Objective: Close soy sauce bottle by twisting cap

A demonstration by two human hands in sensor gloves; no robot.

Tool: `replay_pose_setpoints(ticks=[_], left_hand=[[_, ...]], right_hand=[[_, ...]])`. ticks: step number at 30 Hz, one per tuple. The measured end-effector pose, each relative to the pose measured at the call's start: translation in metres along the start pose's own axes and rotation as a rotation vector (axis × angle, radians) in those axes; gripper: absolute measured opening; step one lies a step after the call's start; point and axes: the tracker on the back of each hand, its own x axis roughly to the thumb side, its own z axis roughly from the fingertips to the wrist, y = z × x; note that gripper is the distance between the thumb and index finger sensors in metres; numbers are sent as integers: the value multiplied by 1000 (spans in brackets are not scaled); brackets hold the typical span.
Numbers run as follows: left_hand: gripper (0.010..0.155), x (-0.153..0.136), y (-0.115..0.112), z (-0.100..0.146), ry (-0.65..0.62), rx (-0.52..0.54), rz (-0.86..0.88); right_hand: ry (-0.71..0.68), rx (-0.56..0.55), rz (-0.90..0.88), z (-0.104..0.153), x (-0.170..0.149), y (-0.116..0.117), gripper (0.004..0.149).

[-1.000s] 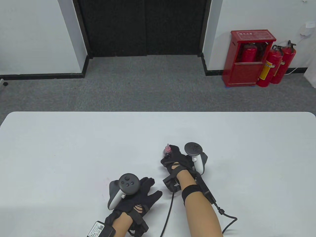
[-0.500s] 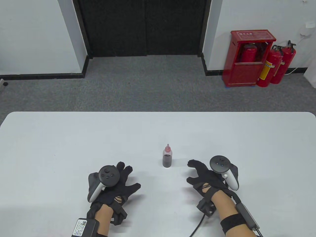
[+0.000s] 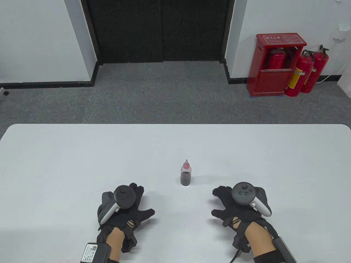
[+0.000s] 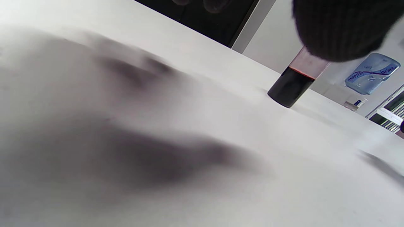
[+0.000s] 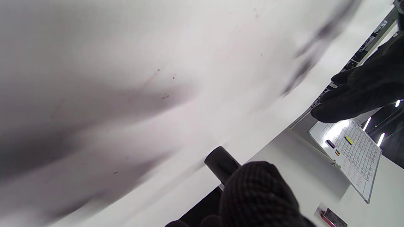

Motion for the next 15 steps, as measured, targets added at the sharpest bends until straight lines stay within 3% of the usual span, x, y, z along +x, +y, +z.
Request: replay_pose_setpoints(ticks=[15], left_hand=[[104,4,-1,1,11,-23,-47]], right_hand=[[-22,54,-34,3,4,7,97]])
